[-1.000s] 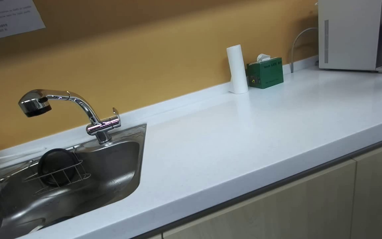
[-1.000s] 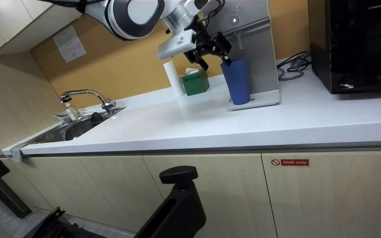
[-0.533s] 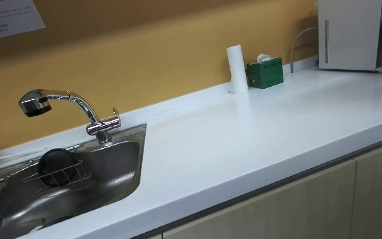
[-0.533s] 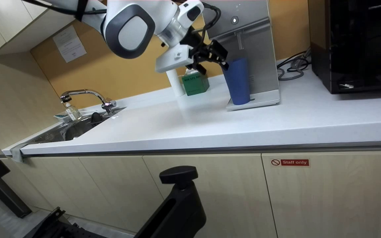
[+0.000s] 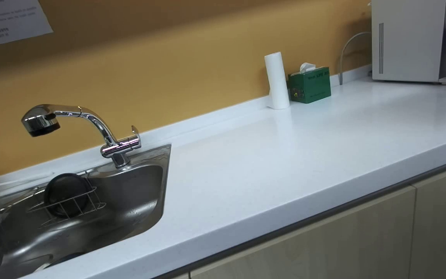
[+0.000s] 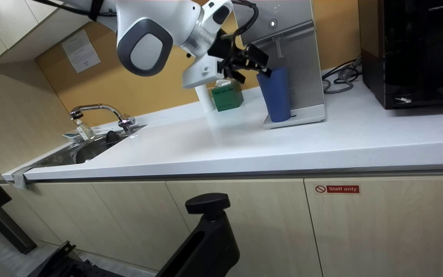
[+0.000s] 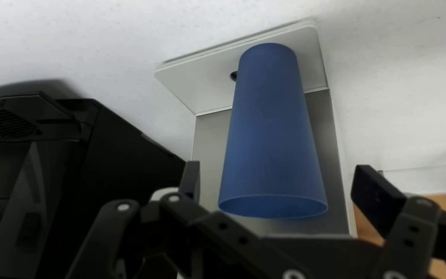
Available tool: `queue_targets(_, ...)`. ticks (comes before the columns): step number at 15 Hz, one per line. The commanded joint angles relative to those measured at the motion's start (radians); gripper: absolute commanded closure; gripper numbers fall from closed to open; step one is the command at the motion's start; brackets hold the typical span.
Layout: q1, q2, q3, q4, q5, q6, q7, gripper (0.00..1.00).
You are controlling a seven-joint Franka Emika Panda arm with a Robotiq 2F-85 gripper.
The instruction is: Pick up the blue cup and place it in front of the coffee maker
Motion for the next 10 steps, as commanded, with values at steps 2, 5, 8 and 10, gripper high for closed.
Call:
queue_targets(2,-0.038,0.040,0.021,0.042,0.050,-0.002,-0.028,0.00)
queue_targets(5,-0.071,0.069,0.049,0.078,0.063,-0.015,-0.041,0.00)
queue_targets(8,-0.126,0.100,0.109,0.136,0.093,-0.061,-0.084,0.00)
queue_targets(10,-0.169,0.128,0.151,0.181,0.134,-0.103,-0.136,0.00)
